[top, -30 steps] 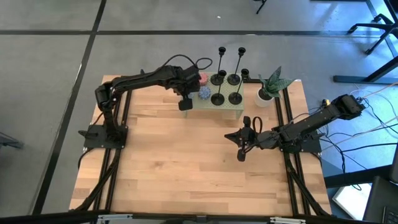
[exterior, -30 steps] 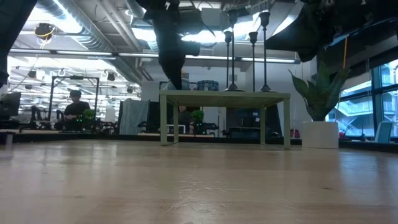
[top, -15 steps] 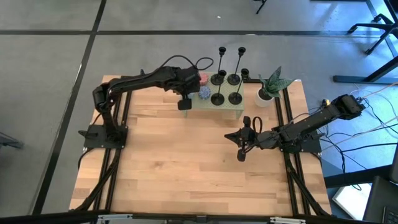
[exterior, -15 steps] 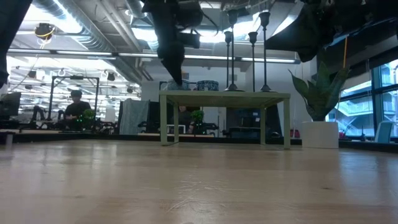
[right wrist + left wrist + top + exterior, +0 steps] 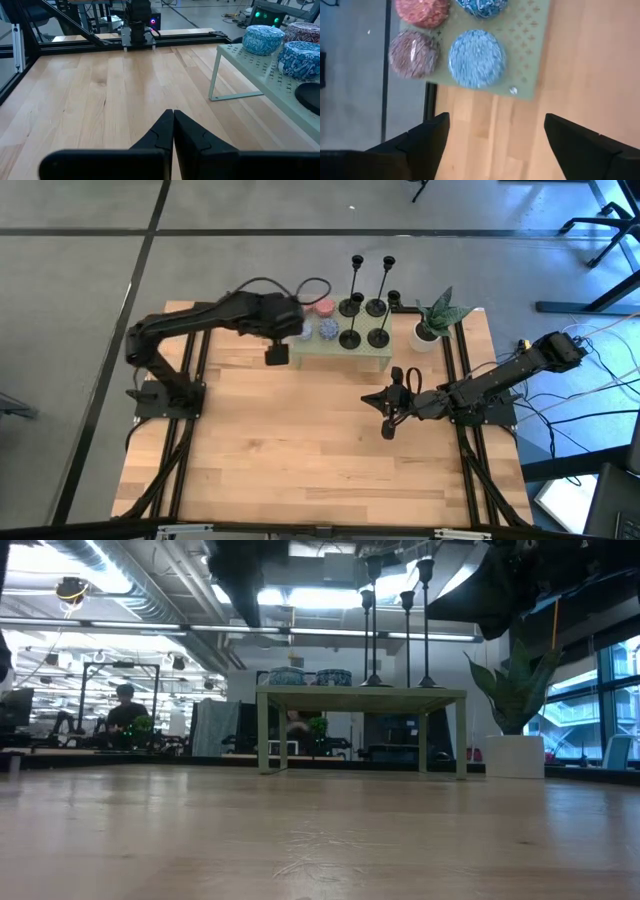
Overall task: Pick & Place candle stick holders
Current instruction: Align the light blue scented candle with the red scented candle on the shelf, then return to Home Position
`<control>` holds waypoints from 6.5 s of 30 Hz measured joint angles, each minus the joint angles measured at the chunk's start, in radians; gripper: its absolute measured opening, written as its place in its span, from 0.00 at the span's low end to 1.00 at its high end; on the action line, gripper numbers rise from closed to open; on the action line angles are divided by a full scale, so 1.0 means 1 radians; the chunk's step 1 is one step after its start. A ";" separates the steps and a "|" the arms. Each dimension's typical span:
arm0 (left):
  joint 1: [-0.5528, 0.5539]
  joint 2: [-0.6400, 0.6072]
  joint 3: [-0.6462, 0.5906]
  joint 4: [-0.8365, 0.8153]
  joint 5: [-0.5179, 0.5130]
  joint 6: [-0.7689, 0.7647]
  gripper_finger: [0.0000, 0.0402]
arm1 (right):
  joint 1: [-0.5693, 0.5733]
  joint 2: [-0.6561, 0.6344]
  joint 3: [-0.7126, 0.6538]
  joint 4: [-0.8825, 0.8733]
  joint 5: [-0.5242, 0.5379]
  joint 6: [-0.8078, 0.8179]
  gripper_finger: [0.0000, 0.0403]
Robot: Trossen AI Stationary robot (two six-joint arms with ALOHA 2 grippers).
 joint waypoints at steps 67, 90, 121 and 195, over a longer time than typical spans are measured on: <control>-0.200 -0.665 -0.836 1.083 -0.107 -0.196 0.00 | -0.002 -0.208 0.001 -0.037 -0.199 -0.137 0.04; -0.335 -1.076 -1.282 1.432 -0.133 -0.092 0.00 | -0.241 -0.696 -0.173 -0.265 -0.626 -0.272 0.04; -0.336 -1.467 -1.539 1.483 0.047 0.041 0.00 | -0.338 -1.152 -0.402 -0.346 -0.760 -0.285 0.04; -0.335 -1.599 -1.637 1.366 -0.063 -0.009 0.02 | -0.341 -1.146 -0.489 -0.270 -0.539 -0.213 0.04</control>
